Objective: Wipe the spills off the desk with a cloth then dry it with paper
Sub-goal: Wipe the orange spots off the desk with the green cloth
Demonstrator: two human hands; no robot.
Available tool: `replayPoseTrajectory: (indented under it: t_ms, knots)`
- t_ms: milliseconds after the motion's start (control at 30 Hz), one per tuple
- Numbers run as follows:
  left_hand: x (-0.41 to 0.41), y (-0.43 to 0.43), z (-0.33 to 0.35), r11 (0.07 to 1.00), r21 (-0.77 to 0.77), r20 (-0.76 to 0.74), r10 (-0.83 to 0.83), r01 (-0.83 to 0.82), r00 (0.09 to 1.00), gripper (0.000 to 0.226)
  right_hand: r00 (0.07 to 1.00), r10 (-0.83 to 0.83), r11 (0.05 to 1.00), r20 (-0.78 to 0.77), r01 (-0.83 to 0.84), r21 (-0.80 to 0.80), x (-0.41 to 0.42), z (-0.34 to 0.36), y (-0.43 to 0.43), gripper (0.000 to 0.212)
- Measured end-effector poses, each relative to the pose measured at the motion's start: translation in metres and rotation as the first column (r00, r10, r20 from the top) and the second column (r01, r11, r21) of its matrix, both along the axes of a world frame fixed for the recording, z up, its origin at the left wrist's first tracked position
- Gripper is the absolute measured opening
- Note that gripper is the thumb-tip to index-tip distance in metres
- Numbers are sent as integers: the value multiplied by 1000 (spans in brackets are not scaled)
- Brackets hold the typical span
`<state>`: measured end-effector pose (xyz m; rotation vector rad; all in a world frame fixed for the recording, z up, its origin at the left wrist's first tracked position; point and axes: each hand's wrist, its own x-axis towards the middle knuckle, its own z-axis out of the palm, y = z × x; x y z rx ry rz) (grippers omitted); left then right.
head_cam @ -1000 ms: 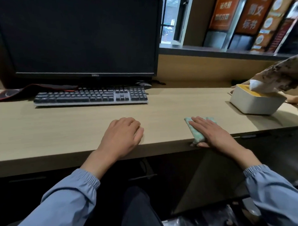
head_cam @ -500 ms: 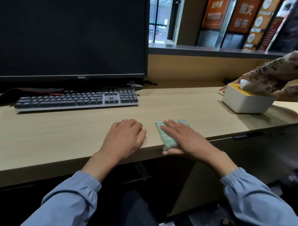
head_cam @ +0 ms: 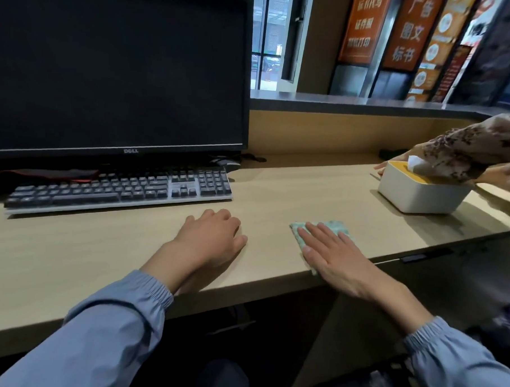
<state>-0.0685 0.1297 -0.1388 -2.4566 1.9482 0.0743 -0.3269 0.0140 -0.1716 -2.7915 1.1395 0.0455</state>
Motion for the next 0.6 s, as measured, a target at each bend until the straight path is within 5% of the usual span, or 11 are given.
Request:
replayPoseTrajectory:
  t_ms: [600]
  knots:
    - [53,-56,35,983,186,-57,9,2,998,37,987,10,990,-158,12,142,151,30,-178,54]
